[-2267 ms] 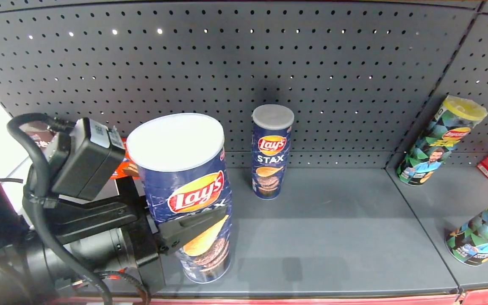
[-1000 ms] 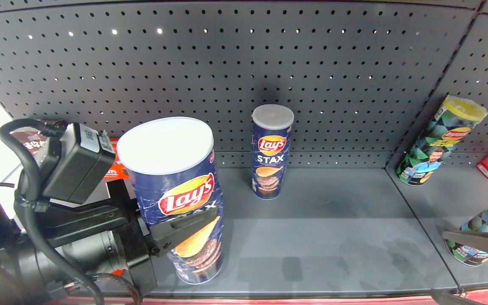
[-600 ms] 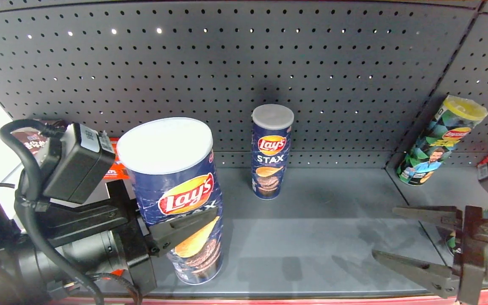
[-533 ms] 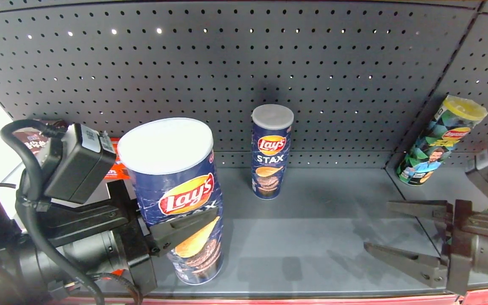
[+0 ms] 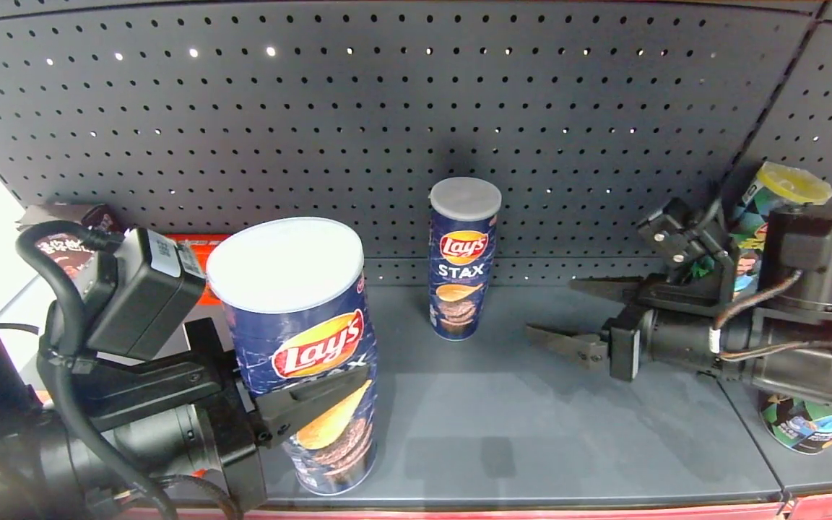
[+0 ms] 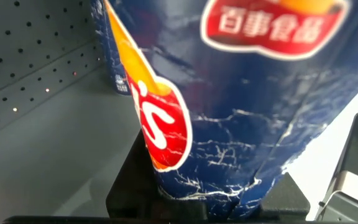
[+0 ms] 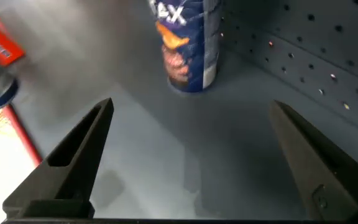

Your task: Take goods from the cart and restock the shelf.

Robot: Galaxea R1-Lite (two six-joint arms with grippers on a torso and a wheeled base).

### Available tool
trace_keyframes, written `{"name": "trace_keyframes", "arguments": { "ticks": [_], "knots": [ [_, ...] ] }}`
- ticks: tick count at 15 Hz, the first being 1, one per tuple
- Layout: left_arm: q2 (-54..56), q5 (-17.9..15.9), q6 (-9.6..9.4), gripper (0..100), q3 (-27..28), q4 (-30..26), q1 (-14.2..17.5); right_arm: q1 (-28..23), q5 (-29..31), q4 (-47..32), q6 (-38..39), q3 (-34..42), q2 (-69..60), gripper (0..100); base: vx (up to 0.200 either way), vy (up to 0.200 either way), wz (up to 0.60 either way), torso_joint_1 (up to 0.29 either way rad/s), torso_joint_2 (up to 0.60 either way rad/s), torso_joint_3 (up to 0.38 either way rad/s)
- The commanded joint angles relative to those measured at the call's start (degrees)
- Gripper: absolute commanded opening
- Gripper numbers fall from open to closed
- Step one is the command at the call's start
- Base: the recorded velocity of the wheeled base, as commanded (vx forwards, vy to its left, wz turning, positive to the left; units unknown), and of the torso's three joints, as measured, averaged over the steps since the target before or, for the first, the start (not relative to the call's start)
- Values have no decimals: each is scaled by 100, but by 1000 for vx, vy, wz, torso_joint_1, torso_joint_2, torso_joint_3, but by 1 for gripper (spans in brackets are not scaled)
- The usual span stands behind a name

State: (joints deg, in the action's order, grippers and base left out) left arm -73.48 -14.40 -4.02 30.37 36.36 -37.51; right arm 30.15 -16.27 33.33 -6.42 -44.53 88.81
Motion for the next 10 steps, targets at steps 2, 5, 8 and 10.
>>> {"name": "trace_keyframes", "arguments": {
  "ticks": [2,5,8,10],
  "knots": [
    [10,-2,-2,0,-13,11,7,0,-78,121,-131,-609,857,100,0,0,0,0,0,0],
    [18,-2,7,0,4,11,68,-211,-640,631,-342,-1049,1508,100,0,0,0,0,0,0],
    [10,-10,7,0,-4,11,68,-387,-1185,833,-377,-1435,1886,100,0,0,0,0,0,0],
    [10,-10,7,0,-13,2,68,-404,-1510,1097,-377,-1655,2158,100,0,0,0,0,0,0]
  ]
}}
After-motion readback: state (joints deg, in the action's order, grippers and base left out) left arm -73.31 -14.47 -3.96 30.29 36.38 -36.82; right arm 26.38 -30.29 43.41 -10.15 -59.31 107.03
